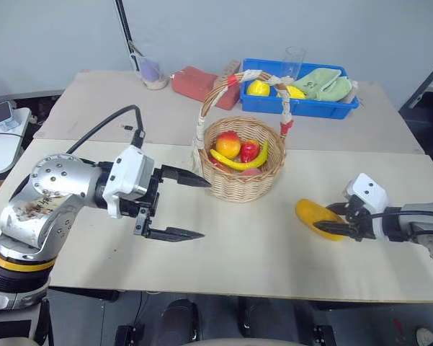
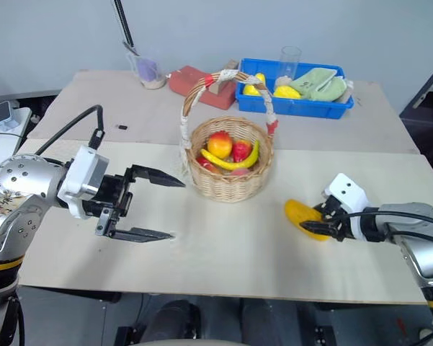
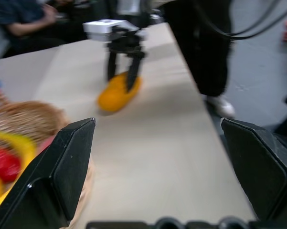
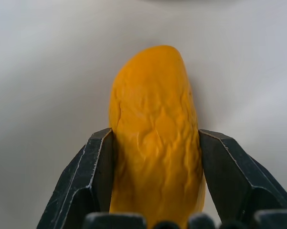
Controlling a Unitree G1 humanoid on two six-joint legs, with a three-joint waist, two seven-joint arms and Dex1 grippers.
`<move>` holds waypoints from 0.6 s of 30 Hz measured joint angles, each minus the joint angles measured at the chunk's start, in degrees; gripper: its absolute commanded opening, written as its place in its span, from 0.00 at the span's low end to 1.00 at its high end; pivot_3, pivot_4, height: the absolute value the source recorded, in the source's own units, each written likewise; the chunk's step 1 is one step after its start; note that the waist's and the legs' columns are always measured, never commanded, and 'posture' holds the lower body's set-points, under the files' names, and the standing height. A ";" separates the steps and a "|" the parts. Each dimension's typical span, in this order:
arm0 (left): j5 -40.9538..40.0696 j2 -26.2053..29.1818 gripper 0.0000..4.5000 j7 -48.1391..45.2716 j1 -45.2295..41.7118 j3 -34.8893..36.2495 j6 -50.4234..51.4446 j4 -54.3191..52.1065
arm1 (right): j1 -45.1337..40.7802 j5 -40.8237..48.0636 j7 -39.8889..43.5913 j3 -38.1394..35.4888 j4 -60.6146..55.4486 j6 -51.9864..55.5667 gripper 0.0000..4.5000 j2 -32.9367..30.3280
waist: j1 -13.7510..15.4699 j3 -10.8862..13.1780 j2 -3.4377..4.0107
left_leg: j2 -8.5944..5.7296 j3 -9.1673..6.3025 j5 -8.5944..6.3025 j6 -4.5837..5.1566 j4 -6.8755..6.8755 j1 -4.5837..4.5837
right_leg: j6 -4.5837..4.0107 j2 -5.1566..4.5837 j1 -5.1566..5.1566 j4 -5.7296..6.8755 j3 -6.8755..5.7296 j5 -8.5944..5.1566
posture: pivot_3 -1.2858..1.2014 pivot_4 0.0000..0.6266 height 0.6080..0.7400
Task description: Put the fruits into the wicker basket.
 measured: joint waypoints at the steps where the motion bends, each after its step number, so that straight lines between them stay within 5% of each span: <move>1: 0.00 0.52 1.00 0.29 1.08 1.02 0.03 0.18 | -0.03 1.04 0.41 -1.19 -2.22 0.54 0.52 -0.52 | 0.00 0.00 0.01 | 0.01 0.00 0.00 0.00 -0.01 0.00 | 0.01 0.00 -0.02 0.01 0.00 0.00 | 0.52 0.24 0.63; 10: -0.33 3.20 1.00 3.70 8.94 9.85 0.38 0.77 | -19.40 12.98 -3.41 -1.56 -16.46 8.85 0.52 4.41 | -0.88 0.01 0.00 | 0.16 -0.02 0.00 -0.01 -0.05 0.05 | -0.09 0.07 -0.03 0.01 -0.07 0.00 | 0.52 0.24 0.63; 18: -5.91 2.60 1.00 8.49 10.01 12.76 4.08 -0.23 | -34.91 6.32 -8.26 11.16 -4.99 7.35 0.52 14.84 | -0.52 0.00 -0.02 | 0.04 0.07 0.01 -0.01 0.00 0.00 | -0.23 -0.05 -0.05 0.01 -0.07 0.09 | 0.52 0.24 0.63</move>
